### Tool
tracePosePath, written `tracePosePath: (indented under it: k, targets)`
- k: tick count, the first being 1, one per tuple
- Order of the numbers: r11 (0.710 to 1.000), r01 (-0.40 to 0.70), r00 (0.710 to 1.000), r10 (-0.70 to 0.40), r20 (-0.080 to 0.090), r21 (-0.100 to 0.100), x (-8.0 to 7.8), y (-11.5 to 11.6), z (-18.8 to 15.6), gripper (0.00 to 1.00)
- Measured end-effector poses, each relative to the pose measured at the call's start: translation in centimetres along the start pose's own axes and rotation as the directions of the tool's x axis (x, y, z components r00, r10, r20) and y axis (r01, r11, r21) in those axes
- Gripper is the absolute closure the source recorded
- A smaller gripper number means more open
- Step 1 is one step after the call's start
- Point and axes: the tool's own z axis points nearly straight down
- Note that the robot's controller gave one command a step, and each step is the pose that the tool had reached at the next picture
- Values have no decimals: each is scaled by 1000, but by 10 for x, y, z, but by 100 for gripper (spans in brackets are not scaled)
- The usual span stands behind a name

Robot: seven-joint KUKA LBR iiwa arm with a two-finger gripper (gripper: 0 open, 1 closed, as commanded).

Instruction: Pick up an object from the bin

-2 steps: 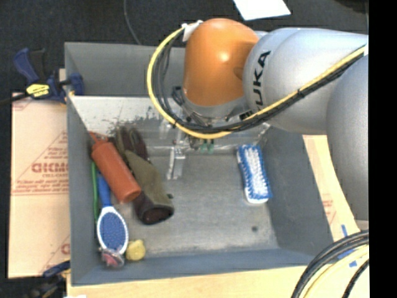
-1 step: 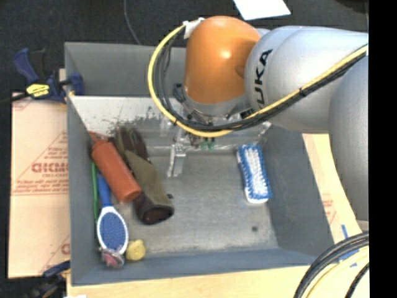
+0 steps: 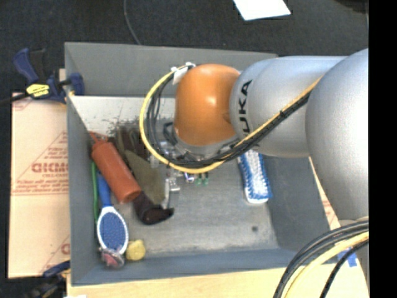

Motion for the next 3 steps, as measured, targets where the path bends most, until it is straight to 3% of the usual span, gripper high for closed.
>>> tracePosePath:
  k: [1,2,3]
  targets:
    - [999,-53,999,53,-3,-2,17,4,47,0]
    - [999,53,999,-53,0,0,53,21,47,0]
    - [988,-153,988,153,4,-4,38,16,75,0]
